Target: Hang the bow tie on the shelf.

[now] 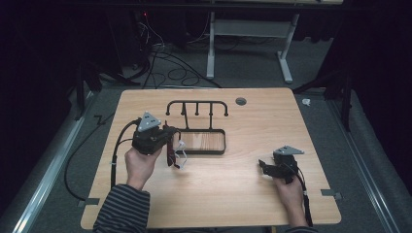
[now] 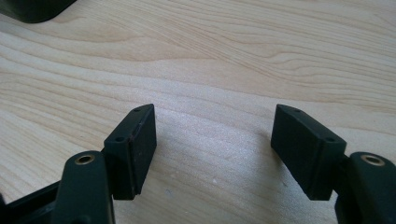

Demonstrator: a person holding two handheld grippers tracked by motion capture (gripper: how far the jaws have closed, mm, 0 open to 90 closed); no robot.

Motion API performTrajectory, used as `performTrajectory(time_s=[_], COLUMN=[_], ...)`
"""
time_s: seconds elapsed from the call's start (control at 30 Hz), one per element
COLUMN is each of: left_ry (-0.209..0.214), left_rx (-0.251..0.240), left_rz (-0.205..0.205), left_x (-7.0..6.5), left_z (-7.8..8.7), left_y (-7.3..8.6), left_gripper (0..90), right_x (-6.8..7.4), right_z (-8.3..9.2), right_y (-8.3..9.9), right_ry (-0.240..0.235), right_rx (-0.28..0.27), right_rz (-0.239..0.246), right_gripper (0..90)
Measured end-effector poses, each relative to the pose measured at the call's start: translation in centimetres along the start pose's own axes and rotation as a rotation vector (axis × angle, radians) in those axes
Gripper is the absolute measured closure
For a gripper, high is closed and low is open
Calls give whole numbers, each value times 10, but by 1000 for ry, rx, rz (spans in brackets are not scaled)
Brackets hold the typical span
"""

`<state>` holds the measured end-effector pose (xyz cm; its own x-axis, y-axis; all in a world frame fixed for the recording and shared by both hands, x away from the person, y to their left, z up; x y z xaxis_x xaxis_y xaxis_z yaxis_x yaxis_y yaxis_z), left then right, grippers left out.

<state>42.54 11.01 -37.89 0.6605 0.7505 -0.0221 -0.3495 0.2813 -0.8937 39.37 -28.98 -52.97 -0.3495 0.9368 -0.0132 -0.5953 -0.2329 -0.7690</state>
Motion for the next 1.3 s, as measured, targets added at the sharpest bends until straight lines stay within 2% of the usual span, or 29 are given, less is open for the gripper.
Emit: performTrajectory(time_s=[0.1, 0.63, 1.3], left_ry=[12, 44, 69], left_rx=[-5, -8, -17], left_rz=[7, -11, -27], left_x=[-2, -12, -22], left_z=[-2, -14, -31], left_y=[-2, -19, -36], left_gripper=[898, 898, 897], right_x=[0, 0, 0], right_z=[0, 0, 0], right_y=[0, 0, 0], right_ry=[0, 0, -1], right_rx=[0, 0, 0], right_rz=[0, 0, 2], right_gripper=[324, 323, 322])
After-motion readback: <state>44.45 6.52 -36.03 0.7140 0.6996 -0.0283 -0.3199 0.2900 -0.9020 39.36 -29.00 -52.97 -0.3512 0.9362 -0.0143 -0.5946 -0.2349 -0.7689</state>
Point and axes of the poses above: each handheld gripper's, and its own axes: z roughly backward along the jaws, y roughly out of its underside, x roughly to its left, the point moved 4 cm from there along -z, roughly forward along the jaws, and after that the axes turned 4 degrees about -x, right-handed, at the moved point
